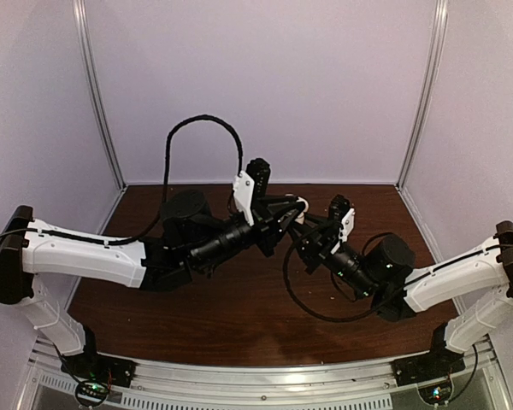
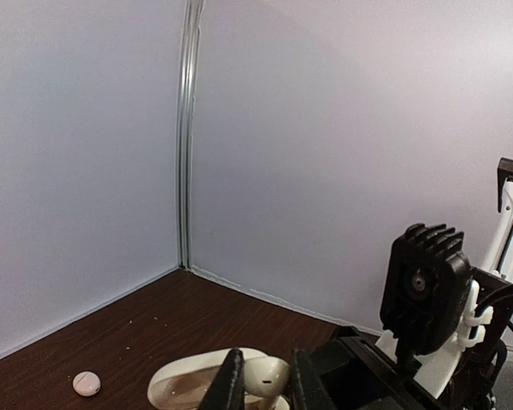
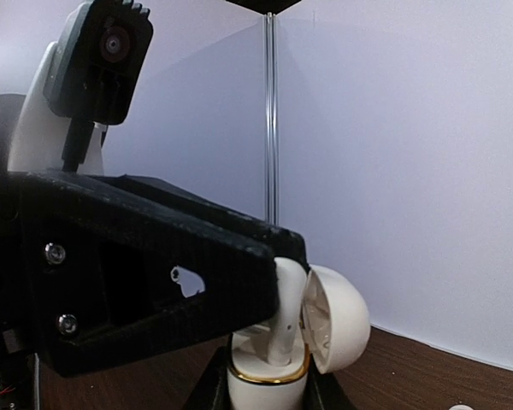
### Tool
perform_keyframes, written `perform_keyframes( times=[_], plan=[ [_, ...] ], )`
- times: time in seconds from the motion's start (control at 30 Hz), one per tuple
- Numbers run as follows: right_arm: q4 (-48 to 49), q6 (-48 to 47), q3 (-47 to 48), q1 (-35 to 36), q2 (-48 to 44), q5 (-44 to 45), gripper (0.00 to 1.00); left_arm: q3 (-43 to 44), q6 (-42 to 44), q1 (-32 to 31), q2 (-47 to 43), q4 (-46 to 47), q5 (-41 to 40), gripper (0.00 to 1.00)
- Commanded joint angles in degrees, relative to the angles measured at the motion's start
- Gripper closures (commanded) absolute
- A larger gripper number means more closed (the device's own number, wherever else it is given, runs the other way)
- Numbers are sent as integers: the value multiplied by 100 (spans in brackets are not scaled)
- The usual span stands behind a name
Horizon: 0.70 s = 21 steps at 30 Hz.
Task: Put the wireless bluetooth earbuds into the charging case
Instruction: Insert the right earbud into the right side groove of the charging case.
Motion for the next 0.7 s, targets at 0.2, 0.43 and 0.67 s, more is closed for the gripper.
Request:
perform_keyframes(
  times=[0.2,0.43,0.67],
  plan=[
    [522,-43,68,27,-268,70,100,30,-150,-22,73,-13,-72,83],
    [752,-150,72,33,-358,92,100,89,-404,-25,120,-198,-249,79],
    [665,-258,158,49,-326,88,100,153,-493,-22,184,-313,-198,78]
  ],
)
